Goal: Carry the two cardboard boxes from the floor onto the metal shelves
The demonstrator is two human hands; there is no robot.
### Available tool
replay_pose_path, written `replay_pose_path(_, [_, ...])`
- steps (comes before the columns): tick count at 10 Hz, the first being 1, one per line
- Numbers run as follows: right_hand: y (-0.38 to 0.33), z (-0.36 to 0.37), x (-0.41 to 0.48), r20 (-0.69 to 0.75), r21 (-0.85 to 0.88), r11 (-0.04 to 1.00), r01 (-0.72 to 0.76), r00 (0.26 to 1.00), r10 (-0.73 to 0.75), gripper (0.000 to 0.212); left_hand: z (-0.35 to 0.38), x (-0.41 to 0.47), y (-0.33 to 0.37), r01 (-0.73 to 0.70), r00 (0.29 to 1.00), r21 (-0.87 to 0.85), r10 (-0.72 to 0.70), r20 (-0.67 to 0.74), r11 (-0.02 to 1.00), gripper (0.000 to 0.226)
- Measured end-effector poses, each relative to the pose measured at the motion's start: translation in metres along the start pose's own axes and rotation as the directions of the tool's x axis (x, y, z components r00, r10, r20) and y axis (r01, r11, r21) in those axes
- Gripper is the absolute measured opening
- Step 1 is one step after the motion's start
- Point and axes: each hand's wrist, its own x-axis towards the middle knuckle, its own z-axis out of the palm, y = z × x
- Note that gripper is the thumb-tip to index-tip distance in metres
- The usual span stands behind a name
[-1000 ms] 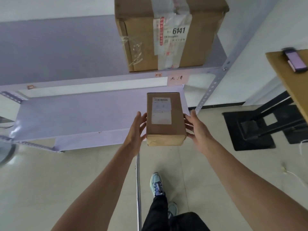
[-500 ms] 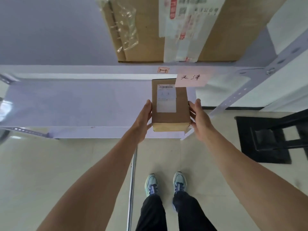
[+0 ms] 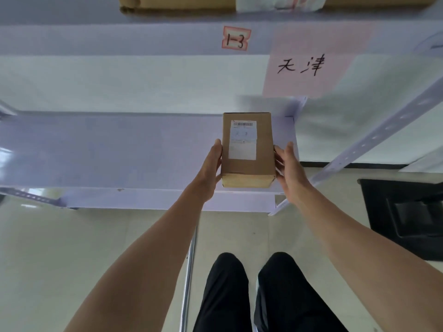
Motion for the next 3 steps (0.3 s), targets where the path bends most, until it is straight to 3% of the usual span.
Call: replay_pose_path(3, [0.021,-0.006,0.006,0.007,0.001,1.000,0.016,1.000,-0.016,0.064,0.015,-0.002,-0.010,-0.019,0.998,-0.026,0.017,-0.052,1.000,0.060])
